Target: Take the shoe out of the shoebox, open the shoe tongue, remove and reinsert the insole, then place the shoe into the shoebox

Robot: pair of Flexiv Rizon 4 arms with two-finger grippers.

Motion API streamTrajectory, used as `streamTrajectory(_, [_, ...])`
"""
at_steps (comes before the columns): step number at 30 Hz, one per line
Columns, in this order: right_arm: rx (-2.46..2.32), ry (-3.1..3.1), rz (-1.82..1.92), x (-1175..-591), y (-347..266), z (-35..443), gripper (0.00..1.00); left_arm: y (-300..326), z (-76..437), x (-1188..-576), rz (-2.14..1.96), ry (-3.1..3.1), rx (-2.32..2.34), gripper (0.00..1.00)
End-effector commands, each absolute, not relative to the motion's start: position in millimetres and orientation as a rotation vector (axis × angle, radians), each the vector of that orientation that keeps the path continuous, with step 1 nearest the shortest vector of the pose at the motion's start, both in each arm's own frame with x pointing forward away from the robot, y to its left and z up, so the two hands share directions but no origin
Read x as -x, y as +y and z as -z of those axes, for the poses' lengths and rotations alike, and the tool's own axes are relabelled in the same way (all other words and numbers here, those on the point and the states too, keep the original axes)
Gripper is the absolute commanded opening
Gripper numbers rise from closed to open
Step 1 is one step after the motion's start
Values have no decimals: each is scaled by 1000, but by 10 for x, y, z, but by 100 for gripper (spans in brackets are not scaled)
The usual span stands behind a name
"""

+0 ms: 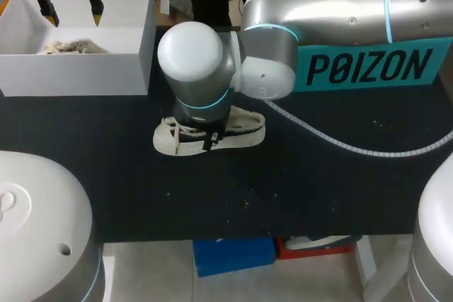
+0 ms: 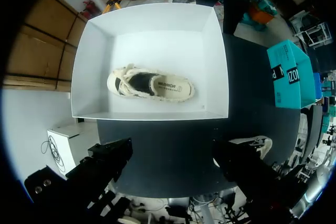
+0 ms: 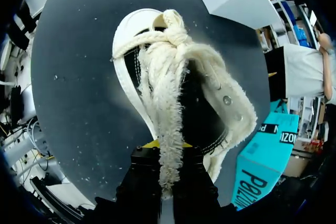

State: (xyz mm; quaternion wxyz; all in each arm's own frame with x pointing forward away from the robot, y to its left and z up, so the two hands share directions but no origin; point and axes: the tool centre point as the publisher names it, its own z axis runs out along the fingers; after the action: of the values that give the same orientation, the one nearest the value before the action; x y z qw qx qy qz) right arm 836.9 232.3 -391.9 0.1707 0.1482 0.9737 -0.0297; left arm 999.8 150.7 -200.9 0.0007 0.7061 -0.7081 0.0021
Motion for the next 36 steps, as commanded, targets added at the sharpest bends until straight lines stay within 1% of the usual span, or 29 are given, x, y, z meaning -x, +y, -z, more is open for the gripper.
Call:
streamTrajectory(1, [-429,2783,77,-8332,2324,3966,12,1505,2003,-9997,-3,-2222,-2219,100])
streamTrajectory(3, [-443,2794,79,-8287,2319,3929,100,1505,2003,-9997,-3,-2222,-2219,100])
streamTrajectory(7, [-452,2833,91,-8219,2325,3783,100,1505,2003,-9997,-3,-2222,-2219,100])
streamTrajectory(9, [-422,2884,169,-8205,2330,3666,100,1505,2003,-9997,-3,-2222,-2219,100])
streamTrajectory(19, [-200,2906,139,-8215,2317,2897,100,1505,2003,-9997,-3,-2222,-2219,100])
streamTrajectory(22, [-120,2926,74,-8238,2248,2753,100,1505,2003,-9997,-3,-2222,-2219,100])
streamTrajectory(32, [92,2968,-475,-8279,1891,2559,100,1505,2003,-9997,-3,-2222,-2219,100])
streamTrajectory(36, [92,2968,-475,-8279,1891,2559,100,1505,2003,-9997,-3,-2222,-2219,100])
